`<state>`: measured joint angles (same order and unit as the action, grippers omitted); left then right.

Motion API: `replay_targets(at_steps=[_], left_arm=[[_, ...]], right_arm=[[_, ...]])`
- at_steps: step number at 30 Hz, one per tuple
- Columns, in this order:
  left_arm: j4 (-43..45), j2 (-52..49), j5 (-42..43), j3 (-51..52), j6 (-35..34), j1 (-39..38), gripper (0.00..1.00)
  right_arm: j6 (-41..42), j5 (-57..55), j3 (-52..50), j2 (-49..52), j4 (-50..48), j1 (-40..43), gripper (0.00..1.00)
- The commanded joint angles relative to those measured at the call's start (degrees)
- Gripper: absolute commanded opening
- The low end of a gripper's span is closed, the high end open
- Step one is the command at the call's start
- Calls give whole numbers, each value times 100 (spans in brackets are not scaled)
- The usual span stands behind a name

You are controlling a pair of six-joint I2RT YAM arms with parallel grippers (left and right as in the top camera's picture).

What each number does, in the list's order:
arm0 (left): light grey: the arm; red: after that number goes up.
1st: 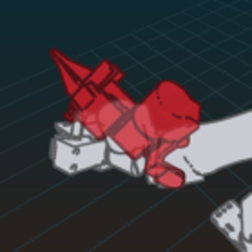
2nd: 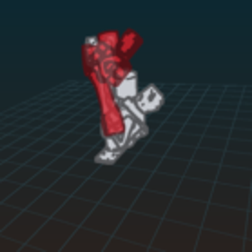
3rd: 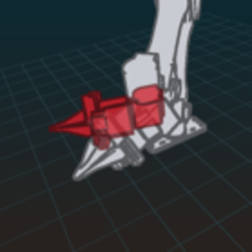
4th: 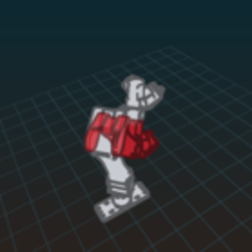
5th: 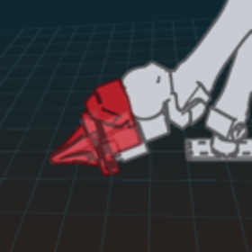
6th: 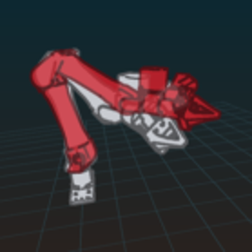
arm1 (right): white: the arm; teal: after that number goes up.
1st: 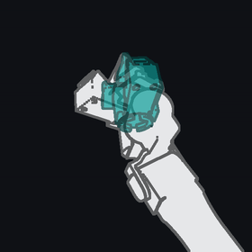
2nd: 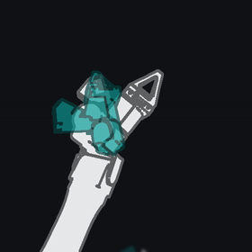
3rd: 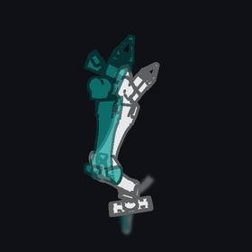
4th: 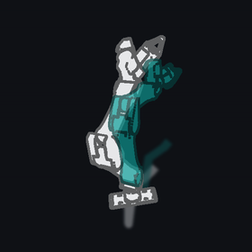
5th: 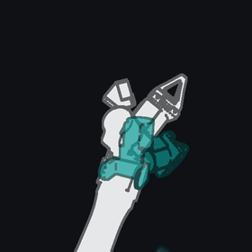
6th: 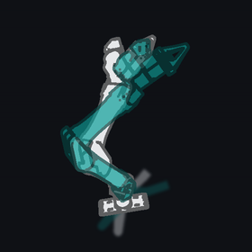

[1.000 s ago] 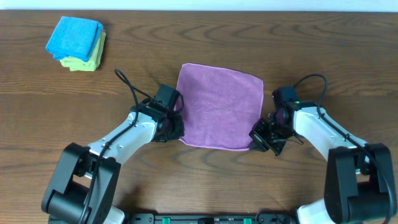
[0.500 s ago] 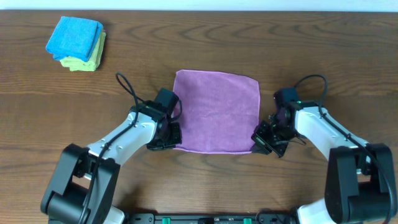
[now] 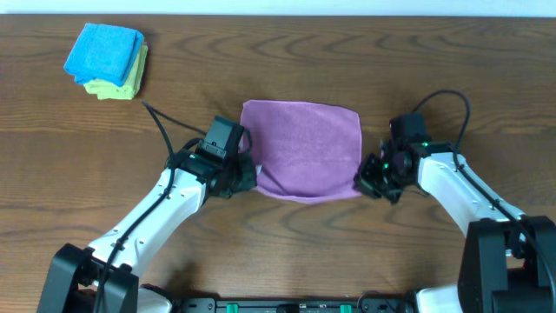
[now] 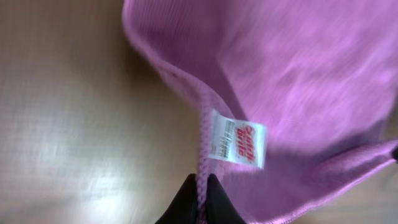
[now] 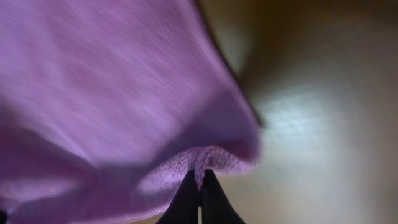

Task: Fold the cloth
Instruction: 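Lift the near edge with both grippers and fold it toward the far edge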

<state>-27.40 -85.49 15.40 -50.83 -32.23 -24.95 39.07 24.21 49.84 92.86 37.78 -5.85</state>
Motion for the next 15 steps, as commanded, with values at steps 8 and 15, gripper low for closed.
replay_targets(at_steps=[8, 15], left_arm=[[1523, -892, -168, -236, 33, 586, 5], [1541, -1878, -33, -1482, 588, 868, 6]], right_arm=[[-15, -153, 579, -33, -1504, 68, 2], [-59, -448, 1523, 636, -1582, 70, 2]])
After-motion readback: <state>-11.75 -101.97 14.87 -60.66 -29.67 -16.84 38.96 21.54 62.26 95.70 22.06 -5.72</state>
